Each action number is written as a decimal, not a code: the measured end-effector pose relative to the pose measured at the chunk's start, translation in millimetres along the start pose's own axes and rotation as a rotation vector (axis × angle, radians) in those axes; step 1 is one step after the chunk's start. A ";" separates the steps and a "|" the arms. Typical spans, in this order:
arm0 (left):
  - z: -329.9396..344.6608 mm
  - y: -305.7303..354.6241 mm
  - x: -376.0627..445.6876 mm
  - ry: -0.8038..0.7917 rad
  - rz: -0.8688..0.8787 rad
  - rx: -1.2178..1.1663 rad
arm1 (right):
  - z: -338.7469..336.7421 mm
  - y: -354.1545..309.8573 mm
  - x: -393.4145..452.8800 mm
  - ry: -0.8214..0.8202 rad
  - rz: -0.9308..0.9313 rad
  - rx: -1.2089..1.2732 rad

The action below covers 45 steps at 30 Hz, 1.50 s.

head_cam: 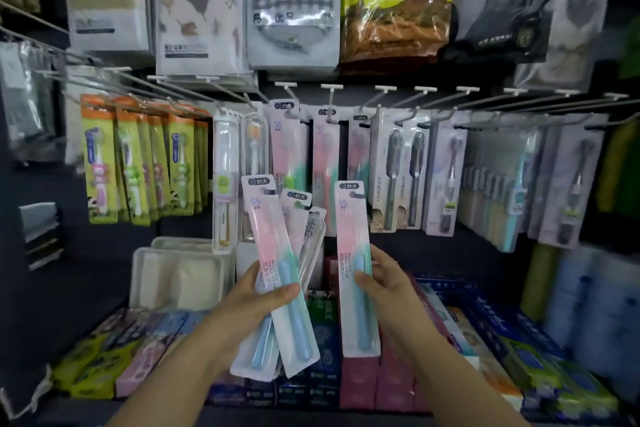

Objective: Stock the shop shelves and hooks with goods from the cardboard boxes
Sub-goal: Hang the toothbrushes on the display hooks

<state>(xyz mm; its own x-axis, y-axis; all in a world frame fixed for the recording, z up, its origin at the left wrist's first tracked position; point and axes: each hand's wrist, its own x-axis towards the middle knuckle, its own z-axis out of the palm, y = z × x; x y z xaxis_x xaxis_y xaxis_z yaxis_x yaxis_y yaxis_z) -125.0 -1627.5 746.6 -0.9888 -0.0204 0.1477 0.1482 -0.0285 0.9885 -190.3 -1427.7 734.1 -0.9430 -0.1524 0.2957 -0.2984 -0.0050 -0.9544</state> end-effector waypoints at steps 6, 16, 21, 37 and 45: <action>-2.0 -4.0 17.3 -0.022 -0.027 -0.038 | -5.7 0.1 17.9 0.140 0.019 -0.048; 28.1 12.2 32.6 0.010 0.078 -0.093 | -25.6 -61.9 81.3 0.240 -0.070 -0.150; 38.3 23.6 37.8 -0.004 0.152 -0.115 | -21.2 -72.1 99.2 0.243 -0.100 -0.114; 34.8 31.9 46.7 -0.016 0.168 -0.082 | -1.9 -48.7 139.4 0.357 -0.039 -0.081; 29.5 24.0 56.3 -0.035 0.158 -0.053 | -4.7 -31.7 133.9 0.288 0.184 -0.298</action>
<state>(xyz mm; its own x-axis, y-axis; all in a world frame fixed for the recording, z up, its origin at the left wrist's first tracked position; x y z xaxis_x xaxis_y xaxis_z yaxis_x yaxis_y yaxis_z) -177.6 -1599.8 779.5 -0.9529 0.0062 0.3033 0.3019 -0.0807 0.9499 -307.8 -1443.3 804.2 -0.9742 0.1571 0.1618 -0.1116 0.2877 -0.9512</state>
